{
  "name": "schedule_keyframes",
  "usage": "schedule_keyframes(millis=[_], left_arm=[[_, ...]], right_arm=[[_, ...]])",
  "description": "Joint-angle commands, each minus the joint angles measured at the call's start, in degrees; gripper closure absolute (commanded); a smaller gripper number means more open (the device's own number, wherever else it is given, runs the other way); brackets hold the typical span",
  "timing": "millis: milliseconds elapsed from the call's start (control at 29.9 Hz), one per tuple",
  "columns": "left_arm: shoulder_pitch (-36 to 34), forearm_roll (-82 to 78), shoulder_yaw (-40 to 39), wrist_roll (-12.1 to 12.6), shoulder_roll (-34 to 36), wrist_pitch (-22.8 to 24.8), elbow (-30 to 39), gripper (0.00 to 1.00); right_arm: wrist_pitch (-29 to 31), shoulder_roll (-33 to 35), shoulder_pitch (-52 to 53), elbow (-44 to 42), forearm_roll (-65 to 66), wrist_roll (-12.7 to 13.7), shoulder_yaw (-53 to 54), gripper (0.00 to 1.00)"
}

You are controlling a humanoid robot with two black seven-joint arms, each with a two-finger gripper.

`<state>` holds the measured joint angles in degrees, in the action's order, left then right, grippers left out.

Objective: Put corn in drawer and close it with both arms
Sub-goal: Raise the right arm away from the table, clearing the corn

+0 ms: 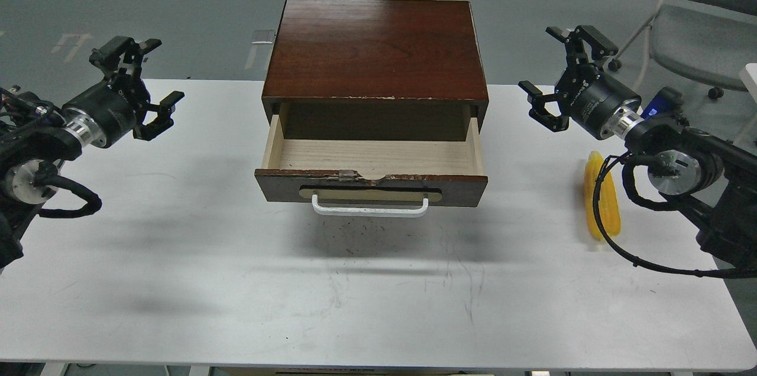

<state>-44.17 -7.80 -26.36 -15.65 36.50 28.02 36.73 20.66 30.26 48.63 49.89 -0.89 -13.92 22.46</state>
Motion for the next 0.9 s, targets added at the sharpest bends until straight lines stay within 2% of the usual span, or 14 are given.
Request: schedule_keyframes(millis=[0,702,870], left_arm=[[0.1,0.2,0.0,-1.3,0.1,0.0,0.1,0.00],[-0.8,-0.4,-0.1,-1.8,-3.3,0.0,0.1,0.00],[-0.8,-0.4,-0.1,-1.8,-3.4,0.0,0.1,0.00]], right_arm=[[0.0,0.2,-0.1,0.3,-0.1,0.5,0.3,0.00],[-1.7,3.8,0.8,1.6,0.3,0.3,0.3,0.00],[-6.5,4.8,3.1,1.6,1.1,0.4,-0.7,0.00]])
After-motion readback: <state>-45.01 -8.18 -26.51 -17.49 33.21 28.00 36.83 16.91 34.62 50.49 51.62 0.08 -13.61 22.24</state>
